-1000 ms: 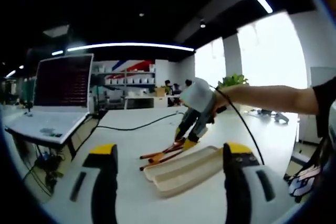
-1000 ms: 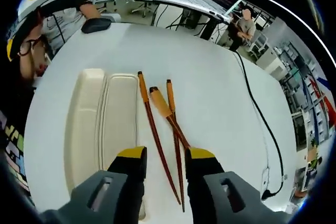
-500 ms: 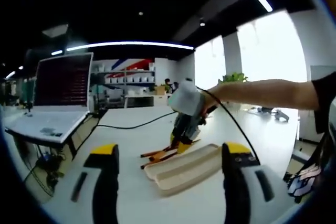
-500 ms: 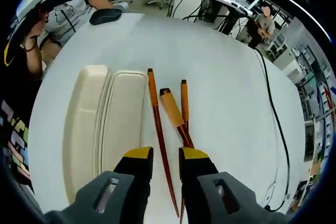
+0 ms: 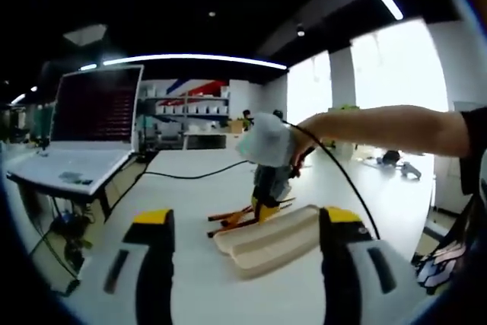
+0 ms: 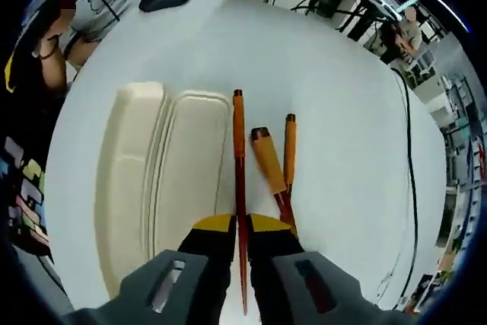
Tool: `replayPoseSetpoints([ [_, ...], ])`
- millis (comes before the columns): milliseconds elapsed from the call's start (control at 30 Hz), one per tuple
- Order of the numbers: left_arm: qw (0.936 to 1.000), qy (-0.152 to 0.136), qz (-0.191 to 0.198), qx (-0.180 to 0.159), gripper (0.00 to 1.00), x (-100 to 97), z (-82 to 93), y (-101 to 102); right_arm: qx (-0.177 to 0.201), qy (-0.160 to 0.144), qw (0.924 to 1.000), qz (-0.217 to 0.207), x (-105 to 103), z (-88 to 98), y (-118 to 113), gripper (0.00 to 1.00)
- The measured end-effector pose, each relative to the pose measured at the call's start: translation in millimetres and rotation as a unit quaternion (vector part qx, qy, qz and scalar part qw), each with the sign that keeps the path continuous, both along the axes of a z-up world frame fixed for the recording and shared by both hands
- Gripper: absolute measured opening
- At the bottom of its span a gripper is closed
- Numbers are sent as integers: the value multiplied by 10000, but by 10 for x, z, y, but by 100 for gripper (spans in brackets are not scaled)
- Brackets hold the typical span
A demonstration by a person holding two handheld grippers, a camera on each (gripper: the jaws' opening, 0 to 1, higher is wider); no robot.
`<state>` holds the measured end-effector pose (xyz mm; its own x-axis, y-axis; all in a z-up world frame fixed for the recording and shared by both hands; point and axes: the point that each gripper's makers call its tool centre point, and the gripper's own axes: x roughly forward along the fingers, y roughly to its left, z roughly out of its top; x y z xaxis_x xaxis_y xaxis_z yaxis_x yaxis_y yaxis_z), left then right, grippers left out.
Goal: Arrange the utensils inside the cutlery case until each visible utensil rests in its matching compartment.
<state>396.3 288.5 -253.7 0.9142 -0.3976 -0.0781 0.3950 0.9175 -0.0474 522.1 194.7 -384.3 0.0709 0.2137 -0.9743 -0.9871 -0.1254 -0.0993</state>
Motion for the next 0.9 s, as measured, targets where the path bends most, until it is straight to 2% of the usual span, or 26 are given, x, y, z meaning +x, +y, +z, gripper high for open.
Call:
replayPoseSetpoints([
  [67, 10000, -12, 5, -17, 82, -25, 13, 0, 43, 134, 9998, -167, 11, 2, -5, 4],
  [167, 10000, -41, -1, -35, 82, -39, 32, 2, 249, 143, 9996, -63, 18, 6, -15, 3],
  [200, 10000, -54, 3, -37, 82, -43, 35, 5, 305, 82, 9995, -61, 13, 6, -12, 3],
  [267, 10000, -64, -6, -27, 82, -44, 31, 9, 308, -242, 9992, 126, 103, 26, 37, 3],
  [300, 10000, -42, -4, -16, 81, -32, 13, 13, 313, -360, 9983, 325, 98, 29, 42, 3],
  [333, 10000, -25, 24, -8, 81, -17, -2, 20, 282, -373, 9980, 422, 96, 29, 45, 3],
  [400, 9999, 36, 97, 12, 80, 11, -41, 26, 227, -312, 9988, 291, 104, 29, 54, 3],
  [467, 9999, 81, 26, 113, 79, 7, -76, -12, 71, -263, 9996, -24, 102, 29, 35, 3],
  [600, 9999, 40, -115, 84, 73, -23, -53, -59, -46, -263, 9996, 41, 77, 31, 15, 3],
  [767, 9998, 70, -135, 120, 74, -22, -71, -68, 38, -212, 9993, -294, 78, 91, -65, 2],
  [900, 9998, 80, -162, 83, 74, -21, -66, -83, -33, -209, 9994, -285, 76, 82, -156, 2],
])
